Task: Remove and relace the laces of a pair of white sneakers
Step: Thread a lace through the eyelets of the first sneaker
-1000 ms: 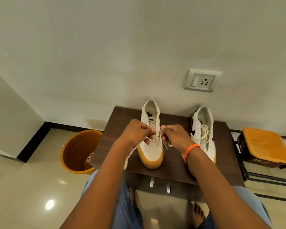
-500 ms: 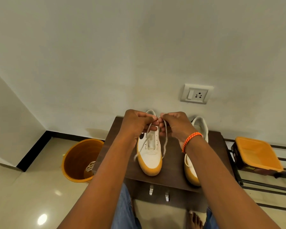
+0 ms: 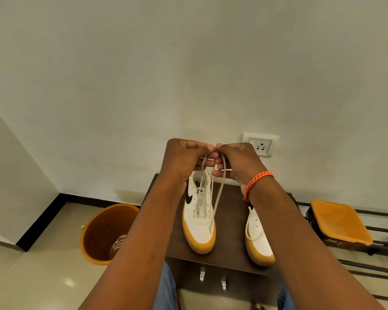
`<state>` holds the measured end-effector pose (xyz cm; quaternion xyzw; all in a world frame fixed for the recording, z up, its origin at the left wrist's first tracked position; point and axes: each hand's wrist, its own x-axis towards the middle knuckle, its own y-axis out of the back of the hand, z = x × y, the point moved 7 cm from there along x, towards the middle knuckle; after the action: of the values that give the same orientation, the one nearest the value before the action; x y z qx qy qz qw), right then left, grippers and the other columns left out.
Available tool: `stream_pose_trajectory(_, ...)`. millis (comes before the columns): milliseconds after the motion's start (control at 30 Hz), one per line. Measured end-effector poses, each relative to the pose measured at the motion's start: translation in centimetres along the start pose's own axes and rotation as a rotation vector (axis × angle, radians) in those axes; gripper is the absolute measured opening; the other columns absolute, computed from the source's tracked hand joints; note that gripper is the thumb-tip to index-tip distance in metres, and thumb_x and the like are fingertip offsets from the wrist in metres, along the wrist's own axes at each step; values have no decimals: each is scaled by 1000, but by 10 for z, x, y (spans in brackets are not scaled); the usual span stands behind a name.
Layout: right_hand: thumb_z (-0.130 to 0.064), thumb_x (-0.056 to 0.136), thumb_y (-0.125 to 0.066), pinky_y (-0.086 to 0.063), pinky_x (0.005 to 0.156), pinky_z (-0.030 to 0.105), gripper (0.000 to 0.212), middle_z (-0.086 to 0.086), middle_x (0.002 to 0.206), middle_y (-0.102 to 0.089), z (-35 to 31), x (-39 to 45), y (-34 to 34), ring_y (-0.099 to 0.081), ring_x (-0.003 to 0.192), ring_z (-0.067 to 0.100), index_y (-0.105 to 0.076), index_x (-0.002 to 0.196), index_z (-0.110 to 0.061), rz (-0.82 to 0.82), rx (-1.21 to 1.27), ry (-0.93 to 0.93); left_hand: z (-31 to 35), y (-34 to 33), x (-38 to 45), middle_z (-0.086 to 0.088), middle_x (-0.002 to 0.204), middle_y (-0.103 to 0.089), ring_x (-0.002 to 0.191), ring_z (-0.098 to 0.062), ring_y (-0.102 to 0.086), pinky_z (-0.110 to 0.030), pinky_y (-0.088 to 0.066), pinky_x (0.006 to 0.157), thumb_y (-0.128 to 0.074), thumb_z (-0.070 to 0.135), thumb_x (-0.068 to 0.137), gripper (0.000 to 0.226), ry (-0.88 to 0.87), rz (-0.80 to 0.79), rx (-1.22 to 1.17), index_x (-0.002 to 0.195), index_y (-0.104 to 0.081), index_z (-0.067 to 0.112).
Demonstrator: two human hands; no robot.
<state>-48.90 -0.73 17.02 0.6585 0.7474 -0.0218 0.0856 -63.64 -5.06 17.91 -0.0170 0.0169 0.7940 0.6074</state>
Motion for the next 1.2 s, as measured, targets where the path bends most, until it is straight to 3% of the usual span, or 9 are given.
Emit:
stream_pose_trajectory(267, -20, 103, -61, -65, 62, 34, 30, 6, 61, -64, -40, -12, 3, -62, 51, 13, -73, 82, -2, 36, -1, 70, 39, 1, -8, -5, 81, -81, 72, -17, -79, -20, -61, 66, -75, 12, 97, 8, -83, 9, -3, 92, -81, 12)
stream_pose_trajectory(467, -17, 103, -61, -65, 63, 36, 30, 3, 55, -63, -64, -21, 3, -62, 48, 12, -73, 80, -3, 81, 79, 107, 64, -1, -10, -2, 82, -81, 75, -18, -80, -24, -64, 72, -75, 16, 97, 10, -139, 48, -13, 90, -81, 18)
stream_pose_trajectory(733, -16, 102, -61, -65, 62, 35, 28, 7, 58, -64, -98, -27, 10, -63, 48, 15, -73, 83, 0, 143, 152, 167, 99, -5, -9, -4, 83, -81, 77, -19, -80, -26, -65, 75, -75, 15, 97, 7, -212, 60, -49, 95, -82, 13)
stream_pose_trajectory(900, -16, 101, -61, -64, 61, 34, 27, 4, 57, -66, -117, -30, 13, -66, 52, 15, -74, 83, 0, 162, 189, 217, 119, -7, -13, -2, 81, -81, 74, -16, -80, -19, -62, 68, -75, 14, 97, 7, -264, 60, -76, 95, -81, 13)
stream_pose_trajectory(967, -16, 101, -62, -62, 59, 32, 27, 3, 57, -66, -126, -31, 15, -64, 50, 13, -74, 81, -1, 171, 185, 241, 129, -7, -15, -2, 81, -81, 73, -17, -80, -23, -63, 72, -75, 14, 96, 7, -291, 59, -74, 93, -81, 14)
stream_pose_trajectory(1067, -19, 100, -64, -61, 60, 28, 28, 5, 67, -68, -142, -33, 18, -63, 61, 12, -75, 77, -7, 206, 117, 320, 146, -5, -14, 0, 79, -80, 74, -17, -79, -35, -65, 83, -77, 18, 95, 10, -351, 103, -27, 86, -81, 20)
stream_pose_trajectory(1200, -23, 97, -68, -63, 76, 34, 24, 4, 82, -77, -154, -33, 14, -72, 88, 17, -77, 77, -13, 199, 118, 382, 158, 3, -10, 12, 81, -79, 84, -11, -77, -44, -64, 90, -85, 32, 88, 13, -414, 242, 12, 77, -80, 32)
